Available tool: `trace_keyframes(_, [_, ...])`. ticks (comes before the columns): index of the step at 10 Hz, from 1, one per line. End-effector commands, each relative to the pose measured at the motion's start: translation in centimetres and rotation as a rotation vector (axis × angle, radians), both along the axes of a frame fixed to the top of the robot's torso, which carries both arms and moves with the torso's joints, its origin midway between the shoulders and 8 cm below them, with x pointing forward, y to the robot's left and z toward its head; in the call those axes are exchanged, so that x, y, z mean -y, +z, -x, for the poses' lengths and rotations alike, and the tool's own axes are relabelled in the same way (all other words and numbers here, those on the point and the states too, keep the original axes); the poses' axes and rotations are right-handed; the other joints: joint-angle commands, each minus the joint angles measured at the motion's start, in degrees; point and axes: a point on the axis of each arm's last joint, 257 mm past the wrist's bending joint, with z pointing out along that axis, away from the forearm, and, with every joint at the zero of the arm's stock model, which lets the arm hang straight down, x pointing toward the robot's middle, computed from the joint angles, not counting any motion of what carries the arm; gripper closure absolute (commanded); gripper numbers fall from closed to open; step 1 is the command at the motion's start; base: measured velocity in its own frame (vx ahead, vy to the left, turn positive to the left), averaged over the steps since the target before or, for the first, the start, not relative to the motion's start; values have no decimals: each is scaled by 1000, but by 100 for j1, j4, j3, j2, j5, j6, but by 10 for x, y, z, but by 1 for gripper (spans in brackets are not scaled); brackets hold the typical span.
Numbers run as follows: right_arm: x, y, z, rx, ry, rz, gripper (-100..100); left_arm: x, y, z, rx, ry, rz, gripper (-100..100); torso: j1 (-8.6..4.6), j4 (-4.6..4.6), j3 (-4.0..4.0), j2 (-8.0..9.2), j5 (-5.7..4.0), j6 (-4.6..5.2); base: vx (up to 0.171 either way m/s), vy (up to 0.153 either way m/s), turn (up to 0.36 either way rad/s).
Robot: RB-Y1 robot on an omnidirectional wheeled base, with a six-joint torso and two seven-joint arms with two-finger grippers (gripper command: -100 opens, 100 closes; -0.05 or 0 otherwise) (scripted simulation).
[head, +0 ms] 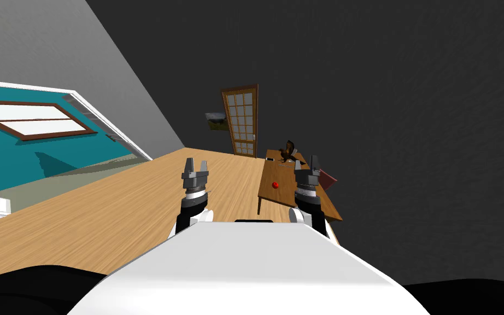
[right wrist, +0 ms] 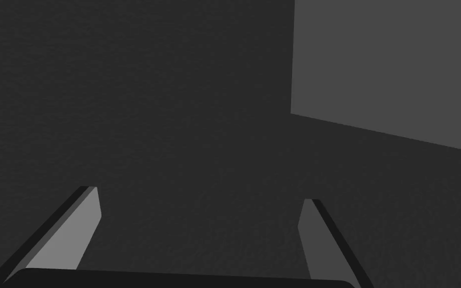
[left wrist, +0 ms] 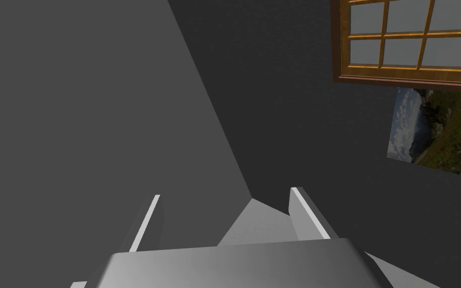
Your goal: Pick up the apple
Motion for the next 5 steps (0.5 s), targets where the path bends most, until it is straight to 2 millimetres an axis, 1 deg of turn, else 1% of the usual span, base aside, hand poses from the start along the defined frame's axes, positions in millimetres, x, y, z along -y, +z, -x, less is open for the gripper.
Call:
trace_keyframes(1, [-6, -7, -6, -25, 14, 53, -100, 0, 0, 0, 0, 0, 0, 0, 0, 0, 0, 0, 0, 0, -8, 0, 7])
trace_keyframes(3, [-16, -22, -17, -78, 29, 150, -100, 0, 0, 0, 0, 0, 0, 0, -2, 1, 3, 5, -1, -1, -26, 1, 19])
trace_keyframes(5, [-26, -47, -33, -148, 32, 272, -100, 0, 0, 0, 0, 0, 0, 0, -3, 2, 7, 12, -1, 0, -36, 2, 35])
